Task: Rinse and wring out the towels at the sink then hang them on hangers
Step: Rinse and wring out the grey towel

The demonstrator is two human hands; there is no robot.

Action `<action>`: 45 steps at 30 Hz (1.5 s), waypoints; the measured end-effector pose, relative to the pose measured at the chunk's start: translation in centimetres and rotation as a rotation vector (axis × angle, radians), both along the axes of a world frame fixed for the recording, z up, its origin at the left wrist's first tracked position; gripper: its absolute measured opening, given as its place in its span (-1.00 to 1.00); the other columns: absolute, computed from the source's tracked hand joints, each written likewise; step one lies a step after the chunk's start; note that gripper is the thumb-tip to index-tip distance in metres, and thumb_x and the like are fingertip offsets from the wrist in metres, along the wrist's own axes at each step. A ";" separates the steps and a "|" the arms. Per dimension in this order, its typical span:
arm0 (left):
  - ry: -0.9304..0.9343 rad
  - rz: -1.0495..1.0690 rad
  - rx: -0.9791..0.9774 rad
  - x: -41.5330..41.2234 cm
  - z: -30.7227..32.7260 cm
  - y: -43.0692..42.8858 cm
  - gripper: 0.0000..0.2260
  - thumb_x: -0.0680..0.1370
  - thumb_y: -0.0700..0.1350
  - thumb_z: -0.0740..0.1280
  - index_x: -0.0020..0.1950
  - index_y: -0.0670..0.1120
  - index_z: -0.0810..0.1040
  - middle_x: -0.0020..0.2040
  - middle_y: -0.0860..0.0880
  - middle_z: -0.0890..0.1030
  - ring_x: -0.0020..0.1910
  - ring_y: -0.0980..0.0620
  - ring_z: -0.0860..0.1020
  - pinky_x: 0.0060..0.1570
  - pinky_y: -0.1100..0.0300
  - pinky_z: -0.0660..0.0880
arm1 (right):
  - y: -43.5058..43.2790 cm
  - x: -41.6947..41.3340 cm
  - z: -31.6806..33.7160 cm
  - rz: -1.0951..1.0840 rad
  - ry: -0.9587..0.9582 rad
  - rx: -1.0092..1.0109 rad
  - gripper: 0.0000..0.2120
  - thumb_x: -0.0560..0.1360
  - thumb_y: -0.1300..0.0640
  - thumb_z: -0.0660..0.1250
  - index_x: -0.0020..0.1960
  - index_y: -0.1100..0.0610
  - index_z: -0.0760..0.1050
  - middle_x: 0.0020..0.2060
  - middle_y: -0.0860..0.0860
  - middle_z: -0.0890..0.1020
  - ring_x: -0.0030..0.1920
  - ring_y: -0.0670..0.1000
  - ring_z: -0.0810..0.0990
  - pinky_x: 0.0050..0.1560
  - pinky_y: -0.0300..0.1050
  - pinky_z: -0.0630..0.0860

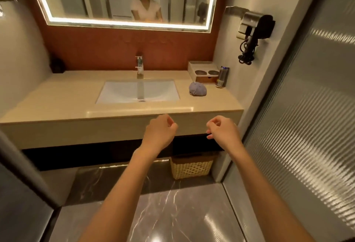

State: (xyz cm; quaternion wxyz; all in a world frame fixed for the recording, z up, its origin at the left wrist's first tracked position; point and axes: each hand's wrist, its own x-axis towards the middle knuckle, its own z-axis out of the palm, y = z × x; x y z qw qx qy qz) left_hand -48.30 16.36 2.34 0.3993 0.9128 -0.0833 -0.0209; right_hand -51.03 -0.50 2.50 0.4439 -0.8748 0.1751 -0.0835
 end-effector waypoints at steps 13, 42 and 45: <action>0.363 -0.064 -0.237 39.2 -4.5 -8.1 -0.89 0.57 -0.20 0.18 0.02 -0.17 0.47 -0.05 -0.18 0.56 -0.24 -0.05 0.52 -0.28 0.14 0.54 | -9.1 34.2 -6.3 -0.175 0.179 0.097 -0.82 0.53 0.16 0.22 0.03 0.21 0.54 -0.09 0.09 0.55 0.03 0.14 0.52 0.03 0.03 0.46; 0.139 -0.315 -0.044 66.5 -14.2 -21.7 -0.79 0.61 -0.14 0.15 -0.10 -0.17 0.52 -0.14 -0.12 0.56 -0.15 -0.05 0.47 -0.21 0.22 0.27 | -18.6 60.0 -14.2 -0.211 0.284 0.192 -0.77 0.45 0.26 0.32 0.09 0.11 0.52 -0.28 0.05 0.56 -0.26 -0.02 0.50 -0.21 -0.16 0.48; 0.081 -0.189 -0.109 67.0 -12.5 -19.1 -0.73 0.63 -0.11 0.10 -0.27 -0.08 0.35 -0.22 -0.10 0.48 -0.21 -0.04 0.41 -0.26 0.17 0.20 | -16.9 61.3 -11.9 -0.202 0.147 0.259 -0.80 0.48 0.38 0.18 -0.09 0.17 0.53 -0.41 0.03 0.52 -0.37 -0.07 0.46 -0.29 -0.27 0.42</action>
